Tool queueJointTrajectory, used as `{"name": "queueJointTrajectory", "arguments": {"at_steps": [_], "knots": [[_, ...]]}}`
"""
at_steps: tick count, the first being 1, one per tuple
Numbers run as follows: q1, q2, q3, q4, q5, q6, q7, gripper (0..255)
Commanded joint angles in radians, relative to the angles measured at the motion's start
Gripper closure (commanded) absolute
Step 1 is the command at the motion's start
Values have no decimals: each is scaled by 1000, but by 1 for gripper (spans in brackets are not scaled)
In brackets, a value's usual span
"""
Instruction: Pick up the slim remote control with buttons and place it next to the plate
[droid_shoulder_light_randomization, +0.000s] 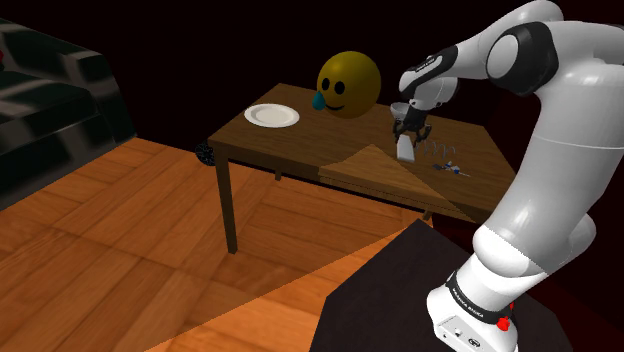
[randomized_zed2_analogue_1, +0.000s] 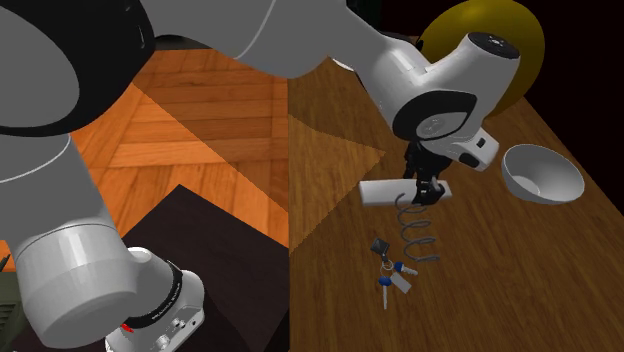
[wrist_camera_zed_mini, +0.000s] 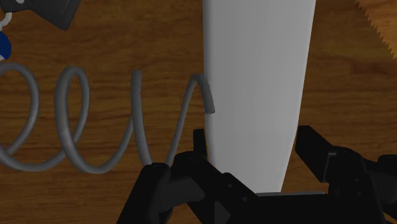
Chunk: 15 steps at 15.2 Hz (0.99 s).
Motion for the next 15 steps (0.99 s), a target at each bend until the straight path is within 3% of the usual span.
{"name": "queueJointTrajectory", "arguments": {"at_steps": [1,15], "knots": [[1,-11,-2,7,-6,-23,3,255],[24,-84,-5,86,-45,-167,50,255]]}}
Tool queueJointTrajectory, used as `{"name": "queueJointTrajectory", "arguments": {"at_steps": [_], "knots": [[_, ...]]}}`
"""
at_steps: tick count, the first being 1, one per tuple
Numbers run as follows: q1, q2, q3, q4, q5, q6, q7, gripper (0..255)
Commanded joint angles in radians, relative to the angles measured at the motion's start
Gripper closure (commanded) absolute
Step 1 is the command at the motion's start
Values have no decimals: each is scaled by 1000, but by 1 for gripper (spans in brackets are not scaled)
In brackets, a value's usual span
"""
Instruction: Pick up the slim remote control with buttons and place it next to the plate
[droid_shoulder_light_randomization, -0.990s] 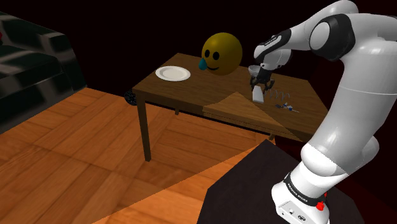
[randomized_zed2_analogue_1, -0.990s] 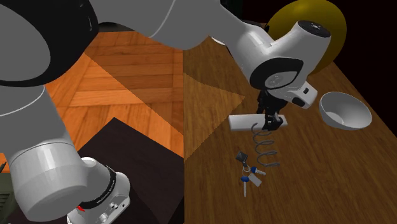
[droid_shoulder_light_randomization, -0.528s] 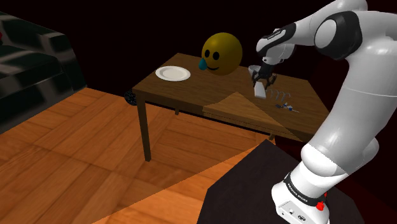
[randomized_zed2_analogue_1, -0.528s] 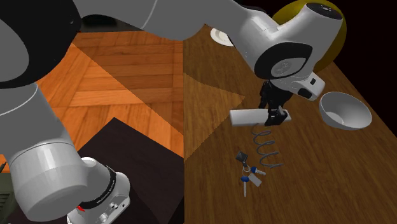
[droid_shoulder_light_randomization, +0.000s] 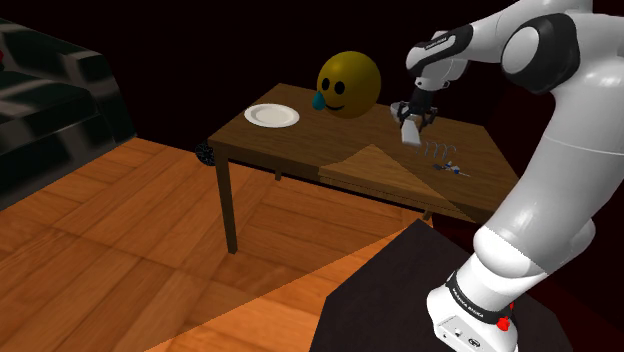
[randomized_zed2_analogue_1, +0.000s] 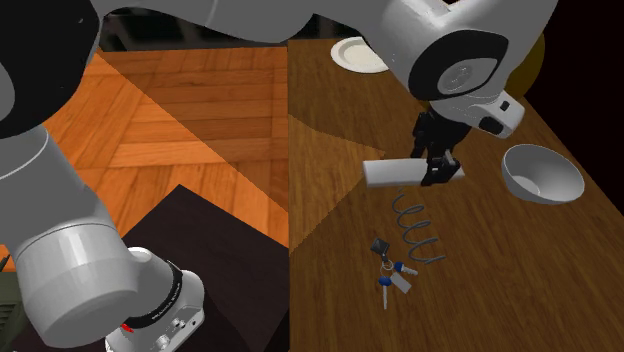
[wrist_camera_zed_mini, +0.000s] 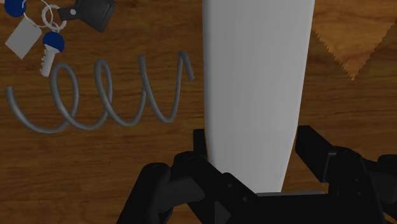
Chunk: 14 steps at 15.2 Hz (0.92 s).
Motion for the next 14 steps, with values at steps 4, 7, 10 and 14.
{"name": "queueJointTrajectory", "arguments": {"at_steps": [4,7,10,14], "knots": [[62,3,38,10,-7,-4,103,255],[101,17,64,31,-7,-11,168,255],[137,39,89,64,-5,-21,231,255],[184,81,120,126,-2,-40,311,255]]}}
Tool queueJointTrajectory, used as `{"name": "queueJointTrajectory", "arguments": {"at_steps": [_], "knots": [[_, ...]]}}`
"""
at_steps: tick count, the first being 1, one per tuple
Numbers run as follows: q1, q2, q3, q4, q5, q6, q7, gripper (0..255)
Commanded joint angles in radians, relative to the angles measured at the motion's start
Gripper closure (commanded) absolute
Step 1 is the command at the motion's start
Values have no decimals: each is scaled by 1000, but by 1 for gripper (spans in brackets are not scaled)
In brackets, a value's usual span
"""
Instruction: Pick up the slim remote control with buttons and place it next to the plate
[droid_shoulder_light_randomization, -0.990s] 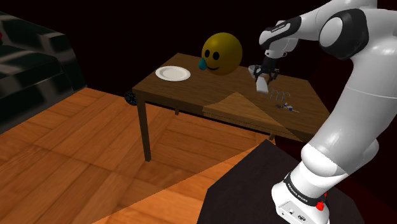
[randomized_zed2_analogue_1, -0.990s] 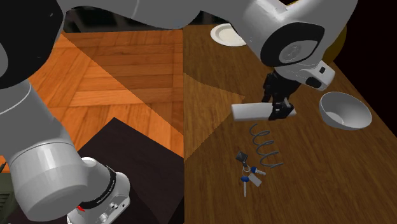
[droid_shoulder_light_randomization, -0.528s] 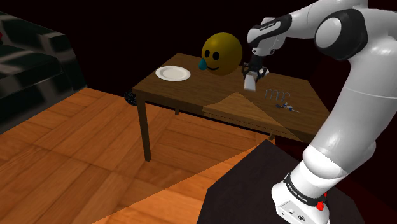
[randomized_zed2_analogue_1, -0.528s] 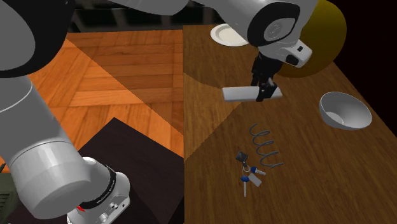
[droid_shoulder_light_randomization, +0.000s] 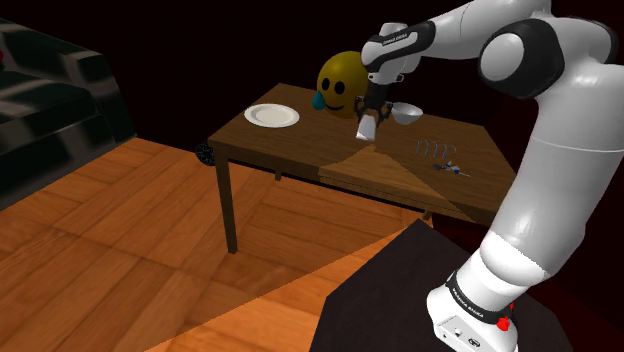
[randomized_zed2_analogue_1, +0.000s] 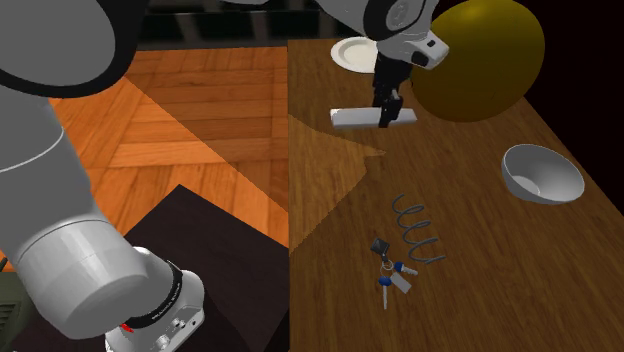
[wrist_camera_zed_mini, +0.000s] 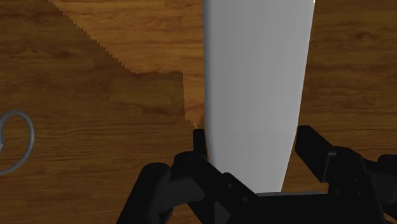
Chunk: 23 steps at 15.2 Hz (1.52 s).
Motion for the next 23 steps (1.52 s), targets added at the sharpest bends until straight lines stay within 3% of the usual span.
{"name": "queueJointTrajectory", "arguments": {"at_steps": [1,10,15,23], "knots": [[23,26,16,33,3,-6,41,255],[117,181,75,270,14,-86,205,255],[166,325,105,502,21,-173,298,255],[168,345,107,425,26,-78,294,255]]}}
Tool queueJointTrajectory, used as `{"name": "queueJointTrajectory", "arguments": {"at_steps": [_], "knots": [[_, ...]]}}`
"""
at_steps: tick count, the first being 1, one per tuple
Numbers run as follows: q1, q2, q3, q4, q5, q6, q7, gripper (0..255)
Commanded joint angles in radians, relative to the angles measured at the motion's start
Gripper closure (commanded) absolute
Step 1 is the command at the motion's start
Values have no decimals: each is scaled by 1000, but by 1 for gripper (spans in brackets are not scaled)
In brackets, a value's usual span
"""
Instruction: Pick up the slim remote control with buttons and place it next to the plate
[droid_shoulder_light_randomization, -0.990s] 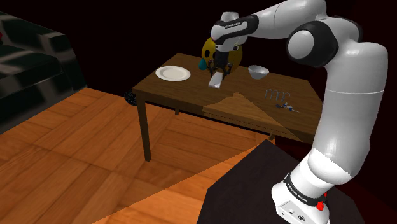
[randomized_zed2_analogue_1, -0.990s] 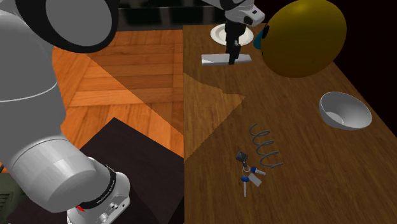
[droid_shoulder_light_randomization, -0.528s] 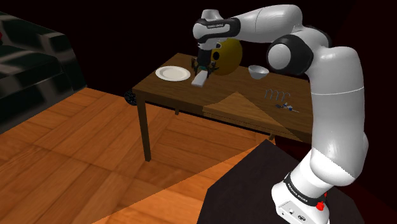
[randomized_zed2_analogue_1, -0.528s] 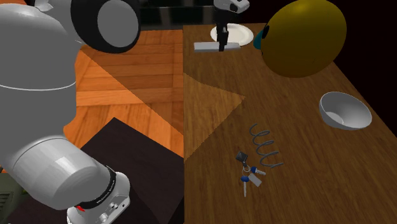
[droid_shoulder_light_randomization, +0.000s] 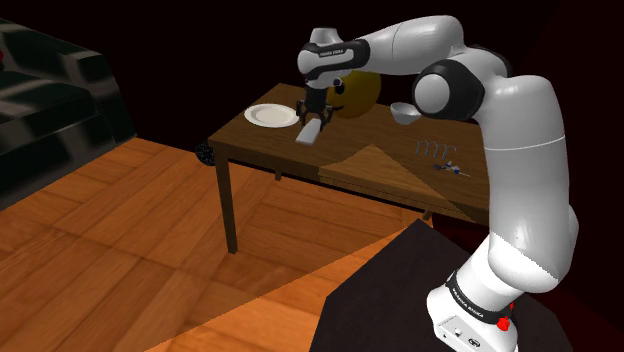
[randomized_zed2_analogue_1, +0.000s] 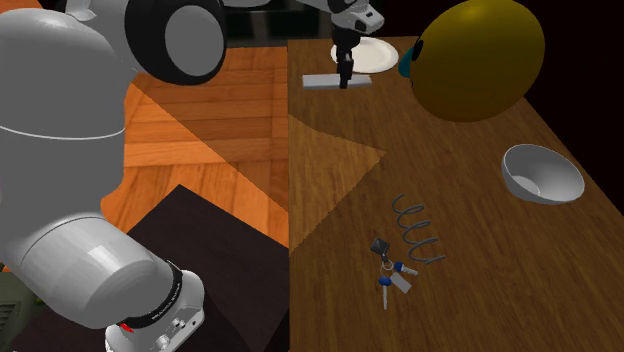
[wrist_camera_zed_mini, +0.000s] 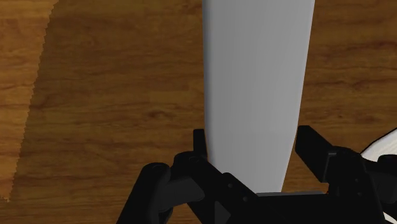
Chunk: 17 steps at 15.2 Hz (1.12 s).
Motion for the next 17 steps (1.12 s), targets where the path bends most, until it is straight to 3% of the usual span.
{"name": "queueJointTrajectory", "arguments": {"at_steps": [1,6,14,15,17], "knots": [[-1,10,1,-10,2,21,-2,255],[-1,31,3,-46,6,78,-5,255],[-1,31,3,-46,6,78,-5,255],[-1,31,3,-46,6,77,-5,0],[-1,31,3,-46,6,78,-5,0]]}}
